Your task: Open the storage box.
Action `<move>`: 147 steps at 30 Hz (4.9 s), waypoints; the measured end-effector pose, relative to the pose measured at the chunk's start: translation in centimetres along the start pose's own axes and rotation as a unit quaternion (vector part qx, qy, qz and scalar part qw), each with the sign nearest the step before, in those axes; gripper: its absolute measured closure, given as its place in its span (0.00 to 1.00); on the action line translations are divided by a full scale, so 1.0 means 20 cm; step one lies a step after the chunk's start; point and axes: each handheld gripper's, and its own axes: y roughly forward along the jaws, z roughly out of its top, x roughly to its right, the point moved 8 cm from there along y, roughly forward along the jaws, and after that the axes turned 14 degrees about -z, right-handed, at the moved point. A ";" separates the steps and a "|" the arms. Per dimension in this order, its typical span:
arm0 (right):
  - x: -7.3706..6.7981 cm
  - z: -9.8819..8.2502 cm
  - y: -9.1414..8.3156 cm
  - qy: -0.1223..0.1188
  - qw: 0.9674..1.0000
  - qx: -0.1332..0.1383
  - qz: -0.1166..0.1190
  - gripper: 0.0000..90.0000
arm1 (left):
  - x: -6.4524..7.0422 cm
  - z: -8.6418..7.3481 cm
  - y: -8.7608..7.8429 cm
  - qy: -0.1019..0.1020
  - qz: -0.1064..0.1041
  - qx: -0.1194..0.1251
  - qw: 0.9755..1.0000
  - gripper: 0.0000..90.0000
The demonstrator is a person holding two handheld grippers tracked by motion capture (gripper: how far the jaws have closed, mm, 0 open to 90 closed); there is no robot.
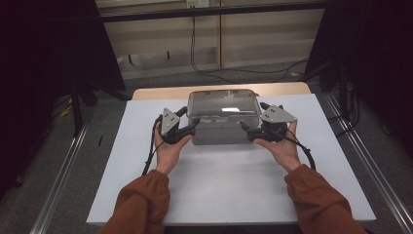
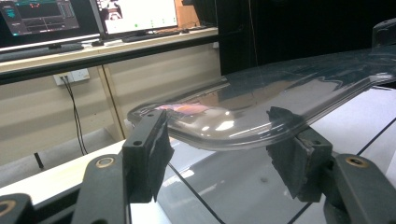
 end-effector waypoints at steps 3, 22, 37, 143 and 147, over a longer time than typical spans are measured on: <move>0.03 0.01 0.00 -0.003 1.000 0.005 -0.015 0.16 | 0.00 0.00 0.00 0.001 0.001 0.000 1.000 0.44; 0.09 0.06 0.04 0.030 0.999 0.014 0.006 0.37 | -0.07 0.08 0.04 0.001 0.010 0.021 1.000 0.43; 0.14 0.08 0.09 0.054 0.998 0.030 0.001 0.48 | -0.13 0.11 0.07 0.005 0.017 0.014 1.000 0.46; 0.36 0.03 0.58 0.104 0.995 0.010 0.003 0.79 | -0.49 0.05 0.36 -0.065 0.022 -0.052 0.996 0.76; 0.37 0.03 0.59 0.110 0.994 0.012 0.003 0.80 | -0.49 0.03 0.37 -0.076 0.018 -0.050 0.996 0.77</move>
